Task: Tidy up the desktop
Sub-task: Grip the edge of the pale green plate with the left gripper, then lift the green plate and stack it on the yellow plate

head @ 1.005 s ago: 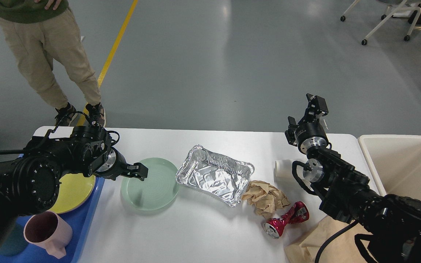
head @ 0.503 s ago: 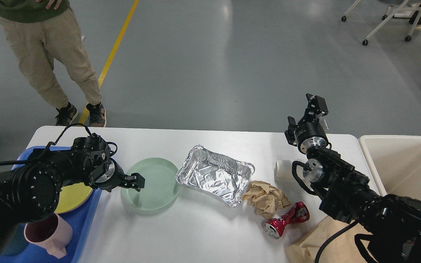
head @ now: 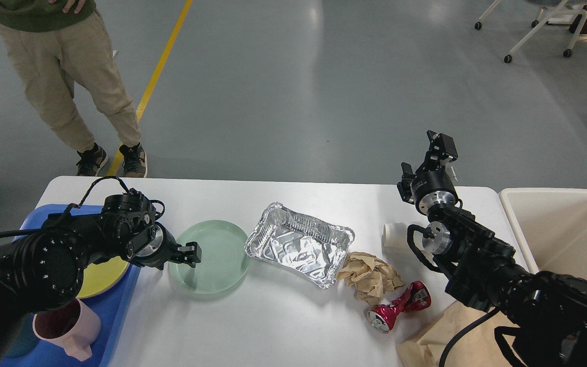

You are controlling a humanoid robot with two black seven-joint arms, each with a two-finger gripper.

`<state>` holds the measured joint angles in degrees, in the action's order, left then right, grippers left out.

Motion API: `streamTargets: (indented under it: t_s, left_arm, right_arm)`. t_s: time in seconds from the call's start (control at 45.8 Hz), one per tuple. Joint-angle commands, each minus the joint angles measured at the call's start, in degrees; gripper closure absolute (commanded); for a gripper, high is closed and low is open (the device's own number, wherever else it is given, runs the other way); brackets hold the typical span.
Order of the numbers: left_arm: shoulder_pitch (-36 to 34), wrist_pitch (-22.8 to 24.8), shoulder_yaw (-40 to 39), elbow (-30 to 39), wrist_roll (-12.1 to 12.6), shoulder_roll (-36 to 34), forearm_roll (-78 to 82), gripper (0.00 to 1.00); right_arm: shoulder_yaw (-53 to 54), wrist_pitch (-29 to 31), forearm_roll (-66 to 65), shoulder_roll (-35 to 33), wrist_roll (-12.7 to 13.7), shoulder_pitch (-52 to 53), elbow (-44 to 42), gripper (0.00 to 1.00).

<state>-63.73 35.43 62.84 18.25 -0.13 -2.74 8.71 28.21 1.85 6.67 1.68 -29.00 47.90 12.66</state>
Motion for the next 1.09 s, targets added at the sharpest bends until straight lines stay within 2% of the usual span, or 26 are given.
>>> streamTargets:
  t_s: [0.0, 0.109, 0.197, 0.35, 0.634, 0.852, 0.983, 1.071]
  left_arm:
    - [0.6, 0.1, -1.3, 0.1, 2.6, 0.0, 0.0, 0.39]
    - [0.7, 0.4, -1.5, 0.3, 2.7, 0.0, 0.0, 0.46]
    - [0.7, 2.5, -1.6, 0.3, 2.7, 0.0, 0.0, 0.53]
    - [0.6, 7.7, -1.5, 0.3, 2.7, -0.1, 0.0, 0.79]
    - [0.4, 11.5, -1.4, 0.2, 2.7, -0.3, 0.0, 1.00]
    - [-1.0, 14.9, -1.5, 0.4, 2.8, -0.7, 0.0, 1.00]
    - [-2.7, 19.2, -1.5, 0.5, 2.8, -1.1, 0.0, 1.00]
    - [-5.2, 19.6, -1.1, 0.6, 2.8, -1.7, 0.0, 1.00]
  right_arm:
    - [0.0, 0.0, 0.0, 0.0, 0.0, 0.0, 0.0, 0.00]
    - [0.0, 0.0, 0.0, 0.0, 0.0, 0.0, 0.0, 0.00]
    - [0.0, 0.0, 0.0, 0.1, 0.0, 0.0, 0.0, 0.00]
    - [0.0, 0.0, 0.0, 0.0, 0.0, 0.0, 0.0, 0.00]
    - [0.0, 0.0, 0.0, 0.0, 0.0, 0.0, 0.0, 0.00]
    - [0.0, 0.0, 0.0, 0.0, 0.0, 0.0, 0.0, 0.00]
    - [0.0, 0.0, 0.0, 0.0, 0.0, -0.1, 0.0, 0.00]
    - [0.0, 0.0, 0.0, 0.0, 0.0, -0.1, 0.0, 0.00]
